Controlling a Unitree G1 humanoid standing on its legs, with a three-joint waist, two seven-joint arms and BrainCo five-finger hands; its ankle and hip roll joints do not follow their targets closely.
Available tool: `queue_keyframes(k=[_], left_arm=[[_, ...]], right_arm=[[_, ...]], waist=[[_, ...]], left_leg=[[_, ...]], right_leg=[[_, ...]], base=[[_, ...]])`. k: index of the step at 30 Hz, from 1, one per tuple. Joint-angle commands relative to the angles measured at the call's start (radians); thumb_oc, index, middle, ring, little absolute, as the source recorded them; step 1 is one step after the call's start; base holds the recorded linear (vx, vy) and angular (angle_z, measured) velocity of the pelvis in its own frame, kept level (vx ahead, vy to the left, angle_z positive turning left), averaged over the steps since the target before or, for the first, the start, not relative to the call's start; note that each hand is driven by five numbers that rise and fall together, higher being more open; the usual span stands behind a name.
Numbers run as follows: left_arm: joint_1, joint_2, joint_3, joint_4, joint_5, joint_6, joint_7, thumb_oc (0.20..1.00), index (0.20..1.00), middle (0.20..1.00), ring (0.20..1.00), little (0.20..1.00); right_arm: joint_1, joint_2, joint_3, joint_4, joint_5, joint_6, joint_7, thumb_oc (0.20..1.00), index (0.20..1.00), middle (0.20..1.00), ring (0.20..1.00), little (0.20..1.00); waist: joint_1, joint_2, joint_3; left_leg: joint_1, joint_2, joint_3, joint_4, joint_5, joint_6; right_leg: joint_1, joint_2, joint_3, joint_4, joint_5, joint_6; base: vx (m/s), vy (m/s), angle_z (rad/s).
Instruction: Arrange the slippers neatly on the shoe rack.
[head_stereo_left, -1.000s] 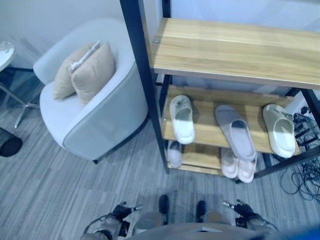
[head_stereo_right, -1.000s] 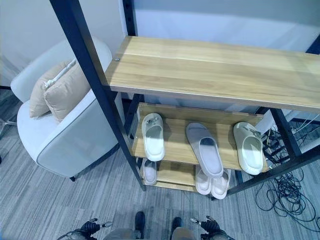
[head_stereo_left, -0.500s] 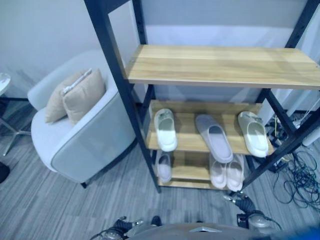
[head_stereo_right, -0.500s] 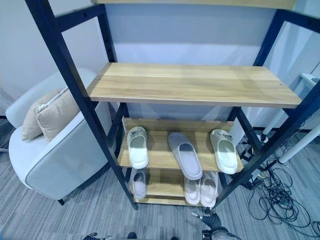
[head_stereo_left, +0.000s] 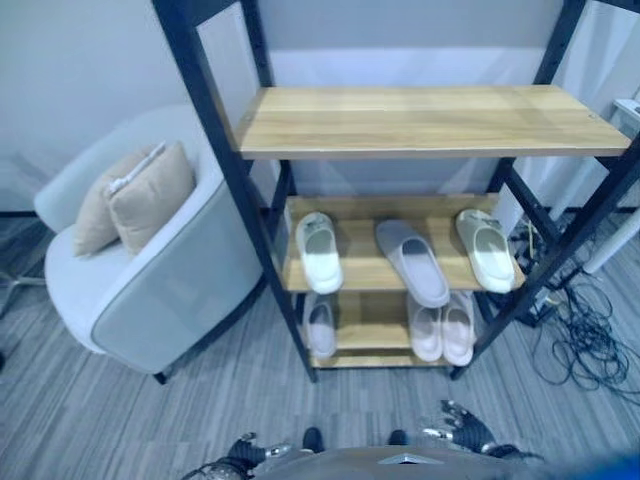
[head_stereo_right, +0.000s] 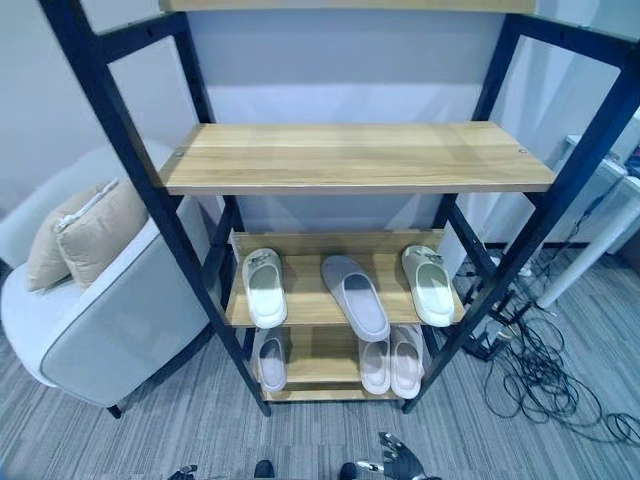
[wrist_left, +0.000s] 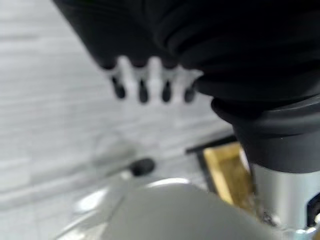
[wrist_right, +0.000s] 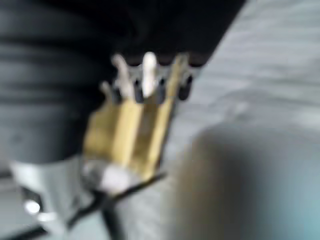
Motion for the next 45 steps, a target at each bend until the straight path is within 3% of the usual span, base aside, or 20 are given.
queue_keyframes(k=[1,12,18,23,27,35,45], left_arm=[[-0.036,-0.026,0.000,0.006,0.070,-0.014,-0.004,1.000,1.000,1.000,1.000,1.000],[-0.032,-0.040,-0.031,-0.003,0.120,-0.025,0.002,1.000,1.000,1.000,1.000,1.000],[-0.027,-0.044,-0.035,-0.010,0.132,-0.029,0.009,1.000,1.000,1.000,1.000,1.000],[-0.026,-0.041,-0.050,-0.032,0.135,-0.030,0.003,1.000,1.000,1.000,1.000,1.000],[-0.049,-0.033,-0.102,-0.064,0.151,-0.035,-0.003,1.000,1.000,1.000,1.000,1.000],[-0.118,-0.012,-0.190,-0.122,0.125,-0.056,-0.001,1.000,1.000,1.000,1.000,1.000],[-0.226,0.021,-0.182,-0.254,-0.018,-0.083,0.055,1.000,1.000,1.000,1.000,1.000]], right_arm=[[-0.085,-0.026,0.026,-0.144,-0.050,-0.062,0.039,1.000,1.000,1.000,1.000,1.000],[-0.190,-0.120,0.072,-0.480,-0.082,-0.120,0.052,1.000,1.000,1.000,1.000,1.000],[-0.289,-0.189,-0.068,-0.632,-0.209,-0.151,-0.090,1.000,1.000,1.000,1.000,1.000],[-0.369,-0.249,-0.182,-0.591,-0.318,-0.127,-0.207,1.000,1.000,1.000,1.000,1.000],[-0.456,-0.302,-0.267,-0.450,-0.383,-0.090,-0.336,1.000,1.000,1.000,1.000,1.000],[-0.674,-0.356,-0.269,-0.262,-0.337,-0.077,-0.435,1.000,1.000,1.000,1.000,1.000],[-0.863,-0.387,-0.260,-0.213,-0.340,-0.056,-0.553,1.000,1.000,1.000,1.000,1.000]], waist=[[0.010,0.019,0.067],[0.034,0.022,0.065],[0.040,0.028,0.077],[0.052,0.035,0.100],[0.063,0.045,0.148],[0.075,0.085,0.237],[0.083,0.106,0.279]], left_leg=[[0.054,0.003,-0.038,-0.039,-0.101,0.063],[0.056,0.005,-0.059,-0.039,-0.102,0.062],[0.044,0.005,-0.066,-0.039,-0.101,0.066],[0.026,0.004,-0.074,-0.039,-0.098,0.070],[-0.018,0.003,-0.088,-0.039,-0.083,0.072],[-0.124,0.001,-0.103,-0.021,-0.054,0.068],[-0.190,-0.003,-0.107,-0.007,-0.050,0.066]], right_leg=[[0.075,-0.010,-0.021,0.031,-0.097,0.085],[0.084,-0.009,-0.047,0.037,-0.113,0.086],[0.072,-0.009,-0.053,0.050,-0.120,0.087],[0.052,-0.007,-0.056,0.060,-0.125,0.085],[0.007,-0.005,-0.056,0.075,-0.128,0.080],[-0.111,-0.006,-0.045,0.125,-0.125,0.073],[-0.172,-0.003,-0.037,0.136,-0.124,0.071]], base=[[0.02,0.000,0.13],[0.02,0.004,0.17],[0.03,0.004,0.05],[0.02,-0.012,0.10],[-0.03,-0.039,-0.03],[-0.02,-0.014,-0.05],[0.03,-0.013,-0.01]])
